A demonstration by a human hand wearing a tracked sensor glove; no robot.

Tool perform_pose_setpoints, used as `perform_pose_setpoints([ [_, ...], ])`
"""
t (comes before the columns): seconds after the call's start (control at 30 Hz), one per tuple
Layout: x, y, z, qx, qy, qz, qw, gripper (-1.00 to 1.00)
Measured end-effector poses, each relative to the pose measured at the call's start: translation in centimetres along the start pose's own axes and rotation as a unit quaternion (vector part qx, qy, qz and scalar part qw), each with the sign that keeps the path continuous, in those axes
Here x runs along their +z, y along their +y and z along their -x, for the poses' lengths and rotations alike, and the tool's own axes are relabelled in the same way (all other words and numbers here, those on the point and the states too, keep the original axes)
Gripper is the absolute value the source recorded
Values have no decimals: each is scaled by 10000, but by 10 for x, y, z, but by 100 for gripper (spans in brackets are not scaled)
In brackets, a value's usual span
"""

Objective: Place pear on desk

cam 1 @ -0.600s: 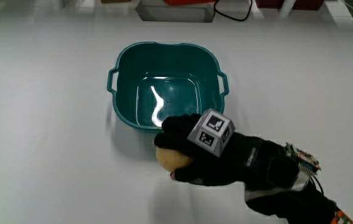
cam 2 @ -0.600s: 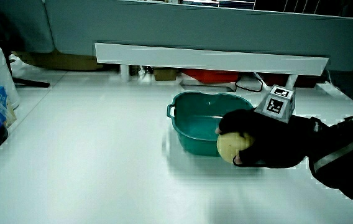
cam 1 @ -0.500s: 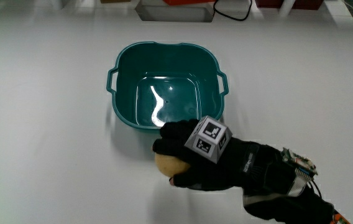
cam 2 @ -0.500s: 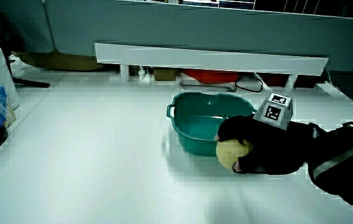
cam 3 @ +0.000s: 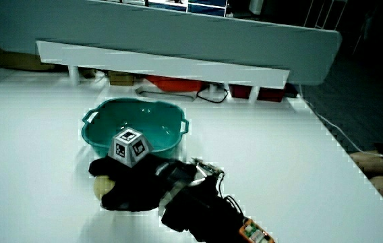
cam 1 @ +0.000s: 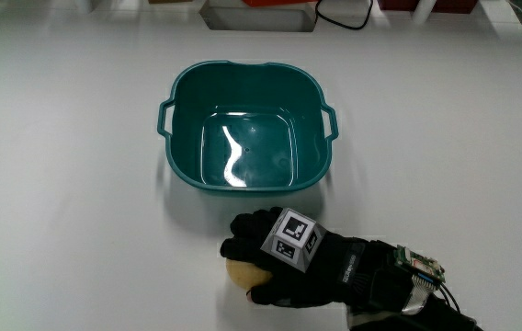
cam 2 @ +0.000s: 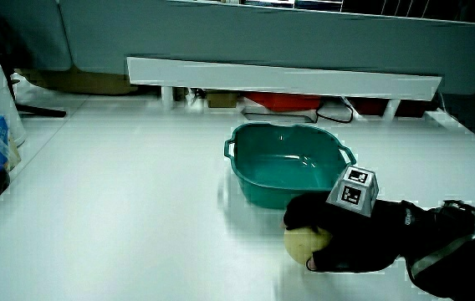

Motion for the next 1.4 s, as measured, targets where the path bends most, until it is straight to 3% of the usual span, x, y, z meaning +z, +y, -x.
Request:
perform_pose_setpoints([
  [0.13, -5, 0, -1, -11, -9, 11, 10000, 0],
  [0.17, 3, 0, 1, 10, 168, 255, 9995, 0],
  [0.23, -1, 1, 1, -26, -48, 8, 10000, 0],
  [0.27, -6, 2, 0, -111, -72, 112, 9998, 0],
  [0.3, -3, 1, 1, -6, -43, 19, 10000, 0],
  [0.33, 2, 1, 3, -6, 109, 272, 9996, 0],
  [0.37, 3, 1, 4, 0, 122, 300, 9995, 0],
  [0.47, 3, 0, 3, -21, 122, 272, 9996, 0],
  [0.5, -4, 1, 1, -14, -39, 32, 10000, 0],
  [0.53, 0, 1, 2, -48, 189, 256, 9995, 0],
  [0.57, -1, 2, 2, -68, 184, 336, 9992, -4],
  [0.6, -6, 3, 1, -140, -89, 144, 9998, -8],
  [0.63, -1, 4, 2, -62, 174, 375, 9991, -12],
  [0.7, -1, 4, 2, -112, -32, 222, 9997, -20],
  [0.73, 0, 4, 2, -84, 165, 436, 9989, -24],
  [0.87, -3, 5, 0, -108, 196, 492, 9985, -40],
  [0.9, -5, 6, -1, -204, 2, 347, 9992, -44],
  [0.93, -3, 7, -1, -236, -25, 371, 9990, -48],
  [1.03, -9, 8, -3, -267, -84, 623, 9977, -60],
  [1.2, -11, 5, -4, -212, 28, 681, 9974, -80],
  [1.33, -10, 2, -4, -238, 41, 573, 9981, -96],
  [1.37, -13, 1, -5, -237, 82, 594, 9979, -100],
  [1.4, -14, 0, -6, -218, 339, 756, 9963, -100],
])
